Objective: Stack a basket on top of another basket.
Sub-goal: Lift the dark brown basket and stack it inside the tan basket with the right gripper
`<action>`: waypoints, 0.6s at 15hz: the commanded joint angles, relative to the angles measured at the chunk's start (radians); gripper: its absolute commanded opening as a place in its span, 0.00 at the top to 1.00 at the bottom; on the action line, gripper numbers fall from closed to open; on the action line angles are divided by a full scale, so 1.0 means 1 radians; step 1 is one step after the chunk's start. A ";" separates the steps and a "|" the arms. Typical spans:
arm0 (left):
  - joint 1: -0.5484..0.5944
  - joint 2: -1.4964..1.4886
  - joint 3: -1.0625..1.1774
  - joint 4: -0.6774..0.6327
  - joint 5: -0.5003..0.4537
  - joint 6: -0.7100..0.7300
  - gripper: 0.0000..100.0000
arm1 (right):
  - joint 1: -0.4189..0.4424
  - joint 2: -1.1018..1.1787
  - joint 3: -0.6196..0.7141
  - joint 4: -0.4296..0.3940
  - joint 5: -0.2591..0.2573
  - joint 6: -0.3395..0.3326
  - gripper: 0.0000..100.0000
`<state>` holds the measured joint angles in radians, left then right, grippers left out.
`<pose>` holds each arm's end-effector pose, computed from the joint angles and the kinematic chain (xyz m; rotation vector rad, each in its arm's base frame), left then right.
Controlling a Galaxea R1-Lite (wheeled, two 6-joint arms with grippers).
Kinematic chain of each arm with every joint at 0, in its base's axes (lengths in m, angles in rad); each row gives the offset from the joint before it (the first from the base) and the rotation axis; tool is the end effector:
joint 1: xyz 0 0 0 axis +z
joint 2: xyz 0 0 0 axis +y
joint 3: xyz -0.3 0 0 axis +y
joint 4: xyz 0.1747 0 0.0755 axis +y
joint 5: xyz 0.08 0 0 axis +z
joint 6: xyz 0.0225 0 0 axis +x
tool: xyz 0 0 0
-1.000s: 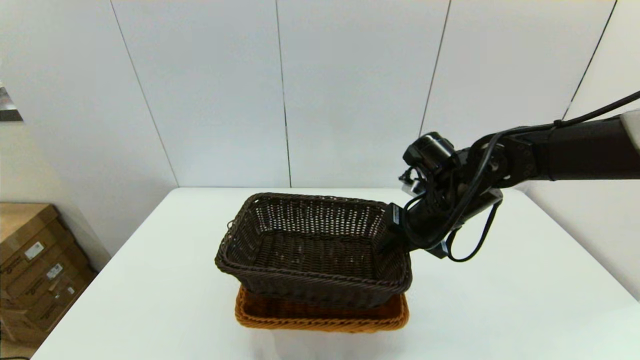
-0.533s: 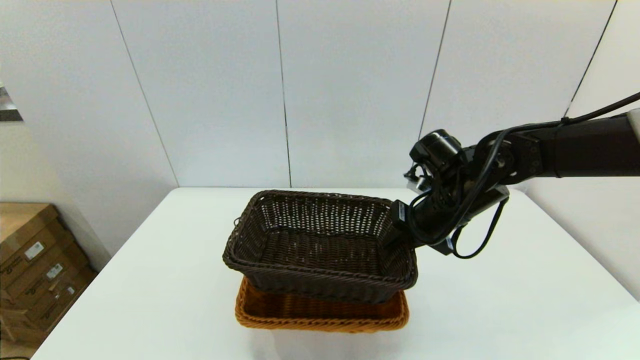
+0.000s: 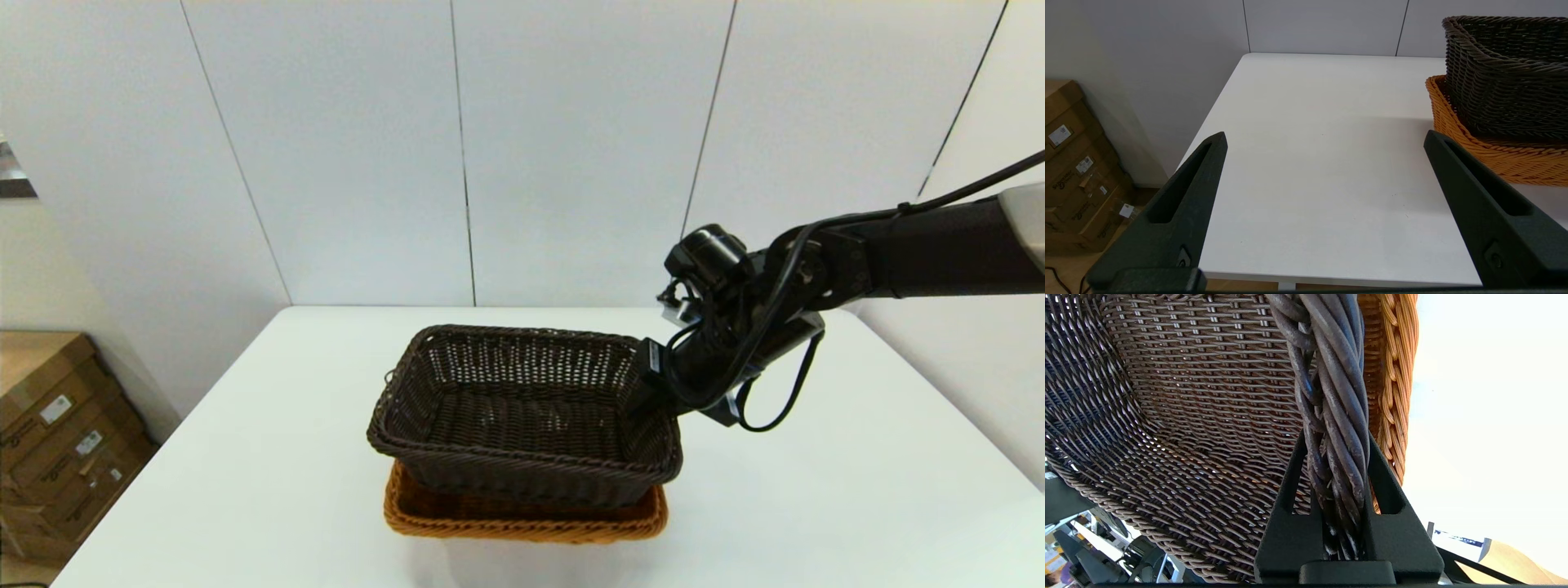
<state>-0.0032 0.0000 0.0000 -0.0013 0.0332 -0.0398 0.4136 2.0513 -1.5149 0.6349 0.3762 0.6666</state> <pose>-0.0228 0.0008 0.0756 -0.0398 -0.0019 0.0300 0.3324 0.1549 0.1487 0.5326 1.3808 0.2690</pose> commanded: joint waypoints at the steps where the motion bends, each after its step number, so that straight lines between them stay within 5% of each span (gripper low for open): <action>1: 0.000 -0.002 0.002 0.000 0.001 0.000 0.00 | 0.001 0.015 0.005 0.002 0.003 0.004 1.00; 9: 0.000 -0.002 0.002 0.000 0.001 0.000 0.00 | 0.013 0.015 0.025 -0.004 -0.011 -0.012 1.00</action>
<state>-0.0032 0.0000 0.0000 -0.0013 0.0330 -0.0389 0.4251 2.0670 -1.4928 0.6272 0.3632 0.6517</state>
